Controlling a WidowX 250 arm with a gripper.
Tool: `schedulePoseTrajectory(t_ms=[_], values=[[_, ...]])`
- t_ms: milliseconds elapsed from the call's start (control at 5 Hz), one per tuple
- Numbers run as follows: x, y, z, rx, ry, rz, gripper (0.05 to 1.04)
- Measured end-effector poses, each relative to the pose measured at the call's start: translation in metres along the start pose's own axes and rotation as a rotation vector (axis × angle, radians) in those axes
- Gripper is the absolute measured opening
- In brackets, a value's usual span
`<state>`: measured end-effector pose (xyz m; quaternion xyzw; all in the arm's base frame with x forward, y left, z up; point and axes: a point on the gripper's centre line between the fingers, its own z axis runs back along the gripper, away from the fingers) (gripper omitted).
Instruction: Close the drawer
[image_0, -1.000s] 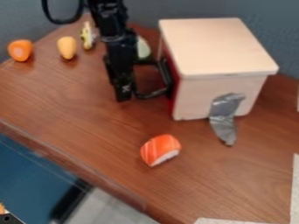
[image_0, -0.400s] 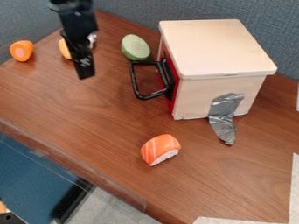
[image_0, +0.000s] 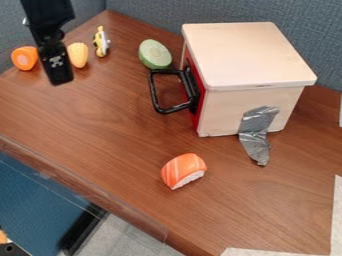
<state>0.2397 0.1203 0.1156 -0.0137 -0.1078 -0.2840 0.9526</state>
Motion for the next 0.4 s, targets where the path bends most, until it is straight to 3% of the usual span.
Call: schedulePoseTrajectory(t_ms=[200,400], values=[[-0.004,-0.026,0.012,0.001,0.017,0.0,1.001],[-0.002,-0.042,0.013,0.0,0.019,0.085,1.001]])
